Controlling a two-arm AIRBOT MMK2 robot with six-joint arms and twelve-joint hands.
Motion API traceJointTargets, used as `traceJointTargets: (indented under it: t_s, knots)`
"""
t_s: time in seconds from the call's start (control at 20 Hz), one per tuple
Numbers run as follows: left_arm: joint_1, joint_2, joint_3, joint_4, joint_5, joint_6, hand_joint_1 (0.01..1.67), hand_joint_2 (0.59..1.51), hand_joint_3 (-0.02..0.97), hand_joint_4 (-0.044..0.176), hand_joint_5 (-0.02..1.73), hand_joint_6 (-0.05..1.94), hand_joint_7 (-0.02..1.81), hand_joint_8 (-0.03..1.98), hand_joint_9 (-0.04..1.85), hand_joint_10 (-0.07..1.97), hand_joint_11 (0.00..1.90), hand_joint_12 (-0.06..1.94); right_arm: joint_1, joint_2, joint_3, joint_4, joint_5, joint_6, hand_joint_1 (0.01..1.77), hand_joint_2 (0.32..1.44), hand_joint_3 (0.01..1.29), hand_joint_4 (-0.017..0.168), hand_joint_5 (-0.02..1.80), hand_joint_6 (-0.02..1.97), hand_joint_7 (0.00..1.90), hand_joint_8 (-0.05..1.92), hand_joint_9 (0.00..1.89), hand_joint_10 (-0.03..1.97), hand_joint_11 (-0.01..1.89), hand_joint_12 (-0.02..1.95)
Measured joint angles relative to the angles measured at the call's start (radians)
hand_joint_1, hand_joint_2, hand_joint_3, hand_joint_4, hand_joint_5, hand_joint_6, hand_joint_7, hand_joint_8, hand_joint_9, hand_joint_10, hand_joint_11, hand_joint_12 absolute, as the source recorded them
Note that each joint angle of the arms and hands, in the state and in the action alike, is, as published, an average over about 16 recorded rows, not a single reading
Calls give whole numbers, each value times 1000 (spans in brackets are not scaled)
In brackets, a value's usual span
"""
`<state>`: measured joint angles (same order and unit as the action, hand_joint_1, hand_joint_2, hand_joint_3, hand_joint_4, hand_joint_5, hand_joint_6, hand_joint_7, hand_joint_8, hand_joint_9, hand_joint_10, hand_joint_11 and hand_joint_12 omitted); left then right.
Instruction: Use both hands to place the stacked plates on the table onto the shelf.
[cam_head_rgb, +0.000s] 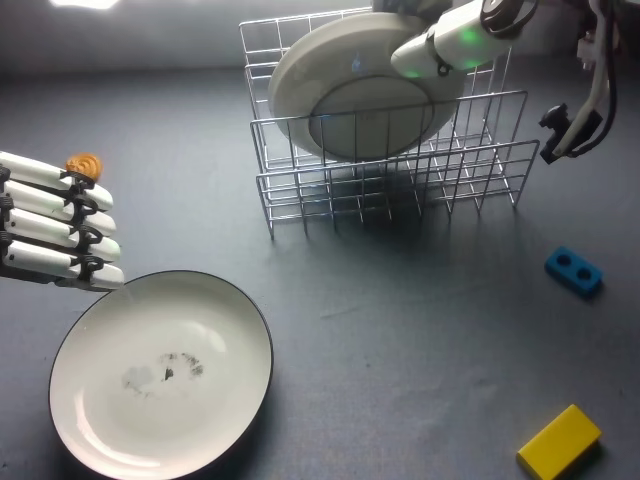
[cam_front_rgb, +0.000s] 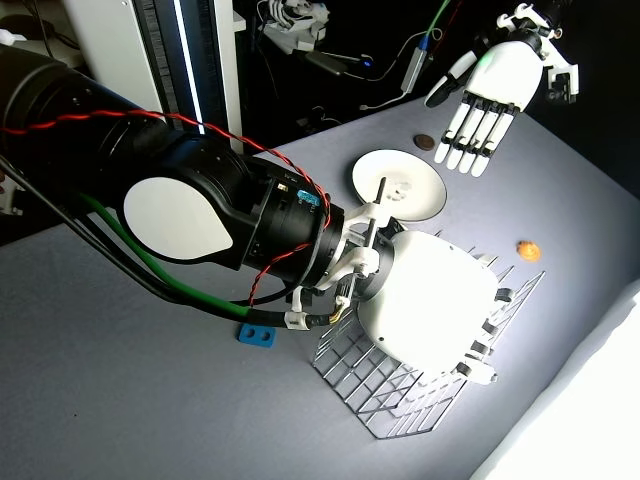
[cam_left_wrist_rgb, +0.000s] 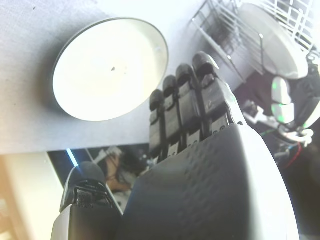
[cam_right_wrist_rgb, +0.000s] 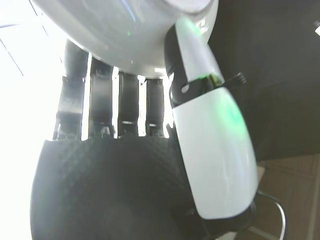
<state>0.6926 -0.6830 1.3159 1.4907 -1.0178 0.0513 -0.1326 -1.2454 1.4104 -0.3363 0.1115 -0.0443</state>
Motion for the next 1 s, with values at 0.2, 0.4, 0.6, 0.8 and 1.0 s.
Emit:
traceJointTargets:
  t_s: [0.2, 0.4, 0.6, 0.8, 1.0]
  knots:
    - [1, 0, 0, -3, 2, 0, 23, 1147, 12, 6, 284, 7, 303, 3, 282, 15, 158, 226, 4, 10, -4, -1, 31, -6, 1139, 1155, 13, 3, 578, 994, 643, 936, 456, 1032, 133, 1640]
    - [12, 0, 1, -5, 10, 0, 22, 1147, 12, 6, 287, 7, 303, 3, 278, 16, 155, 226, 9, 39, -32, -27, 119, -31, 1133, 1126, 13, -1, 512, 833, 610, 703, 415, 912, 74, 1576]
    - [44, -1, 2, -4, 20, 0, 22, 1148, 12, 6, 292, 7, 303, 3, 278, 15, 159, 225, 2, 78, -94, -86, 240, -91, 1120, 1096, 13, -3, 460, 682, 589, 509, 380, 823, 24, 1502]
    - [94, -4, -2, -8, 32, 1, 22, 1149, 12, 5, 294, 7, 304, 3, 277, 15, 161, 225, -25, 118, -176, -158, 367, -178, 1101, 1085, 13, -1, 402, 603, 525, 384, 312, 708, 14, 1371]
    - [149, -12, -12, -20, 46, 1, 22, 1152, 13, 5, 298, 7, 308, 3, 280, 15, 165, 225, -75, 152, -262, -233, 475, -293, 1082, 1053, 13, 0, 296, 422, 392, 240, 225, 497, 17, 1000]
